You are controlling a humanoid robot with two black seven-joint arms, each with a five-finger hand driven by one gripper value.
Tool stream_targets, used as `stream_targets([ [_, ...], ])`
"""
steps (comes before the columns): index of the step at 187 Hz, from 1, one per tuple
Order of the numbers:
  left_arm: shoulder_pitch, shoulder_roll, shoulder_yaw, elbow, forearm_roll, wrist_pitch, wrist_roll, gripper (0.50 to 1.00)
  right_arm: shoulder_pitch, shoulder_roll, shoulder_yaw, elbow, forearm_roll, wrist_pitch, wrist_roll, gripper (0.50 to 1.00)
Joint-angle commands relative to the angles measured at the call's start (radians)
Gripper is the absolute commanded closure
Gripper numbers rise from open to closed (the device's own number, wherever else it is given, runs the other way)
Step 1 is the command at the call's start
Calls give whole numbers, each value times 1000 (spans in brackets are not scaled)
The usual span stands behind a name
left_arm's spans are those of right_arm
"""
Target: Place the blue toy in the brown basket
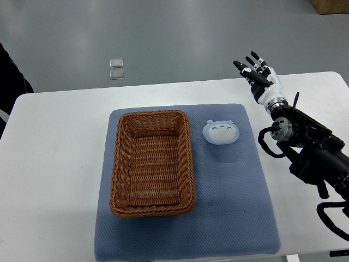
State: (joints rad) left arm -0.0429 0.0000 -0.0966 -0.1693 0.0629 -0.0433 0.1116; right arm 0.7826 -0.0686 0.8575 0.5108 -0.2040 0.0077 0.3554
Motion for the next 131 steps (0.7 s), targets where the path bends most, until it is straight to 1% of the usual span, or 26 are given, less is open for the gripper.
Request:
stream_targets([
  [1, 0, 0, 0, 1, 0, 0, 0, 500, 0, 0, 0, 0, 0, 0, 0, 595],
  [131, 11, 0, 1, 1, 0, -1, 0, 500, 0, 0, 0, 0, 0, 0, 0, 595],
])
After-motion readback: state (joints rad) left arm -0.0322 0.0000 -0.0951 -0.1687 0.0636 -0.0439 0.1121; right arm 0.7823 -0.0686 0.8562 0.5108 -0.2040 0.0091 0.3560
